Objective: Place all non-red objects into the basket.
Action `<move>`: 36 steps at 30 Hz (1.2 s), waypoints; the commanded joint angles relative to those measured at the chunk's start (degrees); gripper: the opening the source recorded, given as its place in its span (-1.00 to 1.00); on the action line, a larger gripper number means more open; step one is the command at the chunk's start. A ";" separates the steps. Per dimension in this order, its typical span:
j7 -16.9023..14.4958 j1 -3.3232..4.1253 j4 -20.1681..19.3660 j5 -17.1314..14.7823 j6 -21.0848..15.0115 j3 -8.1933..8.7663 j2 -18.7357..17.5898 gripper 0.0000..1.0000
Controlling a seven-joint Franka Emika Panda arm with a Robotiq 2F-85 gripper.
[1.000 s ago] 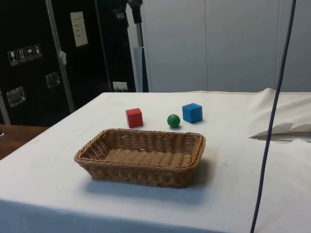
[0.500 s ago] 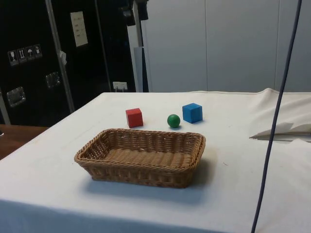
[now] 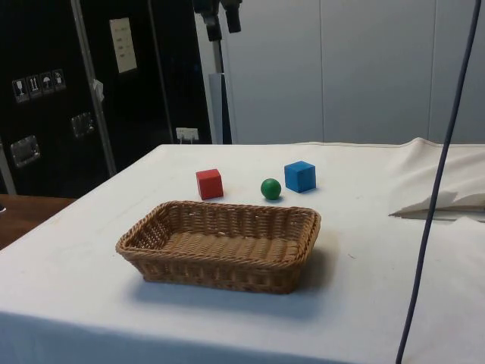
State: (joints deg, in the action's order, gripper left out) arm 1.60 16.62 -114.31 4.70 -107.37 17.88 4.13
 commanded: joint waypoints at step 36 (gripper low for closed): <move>-0.29 -1.43 -14.84 2.75 -5.50 3.09 11.40 1.00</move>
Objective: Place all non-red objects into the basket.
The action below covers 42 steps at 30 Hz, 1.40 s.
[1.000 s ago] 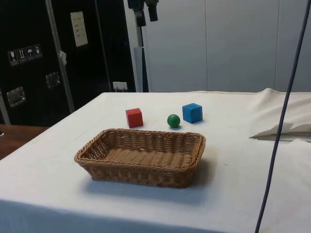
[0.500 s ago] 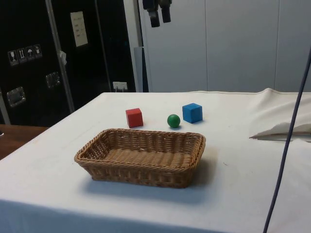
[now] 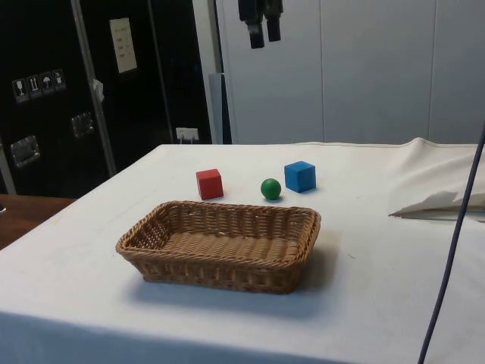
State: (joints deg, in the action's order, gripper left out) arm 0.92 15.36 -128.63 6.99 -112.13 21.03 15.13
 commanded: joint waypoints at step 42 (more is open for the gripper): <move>12.15 -0.74 -11.52 2.18 -17.07 2.52 -3.15 1.00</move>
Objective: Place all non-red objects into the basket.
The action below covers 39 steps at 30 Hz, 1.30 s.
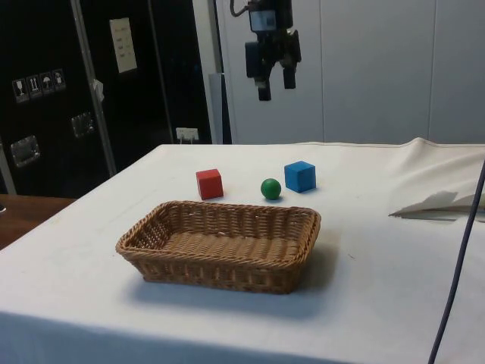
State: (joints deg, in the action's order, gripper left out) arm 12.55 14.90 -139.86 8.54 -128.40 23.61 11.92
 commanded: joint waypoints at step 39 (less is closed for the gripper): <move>0.52 -0.34 -7.05 -1.20 -14.73 6.70 -5.90 1.00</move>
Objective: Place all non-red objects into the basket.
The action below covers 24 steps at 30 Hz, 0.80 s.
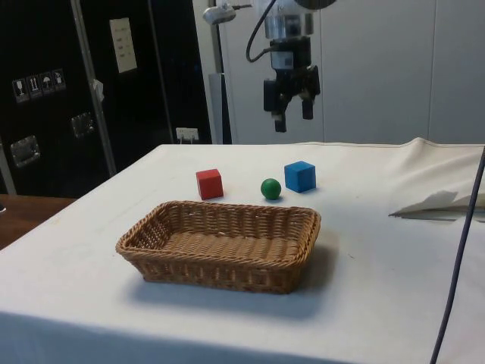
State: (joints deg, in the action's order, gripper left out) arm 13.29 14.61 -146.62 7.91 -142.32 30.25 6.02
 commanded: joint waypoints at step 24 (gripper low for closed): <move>-1.83 -0.11 -0.97 -7.39 -8.25 2.23 -8.14 1.00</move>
State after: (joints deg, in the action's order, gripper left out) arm 12.26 14.55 -147.14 1.38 -150.23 32.66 -2.86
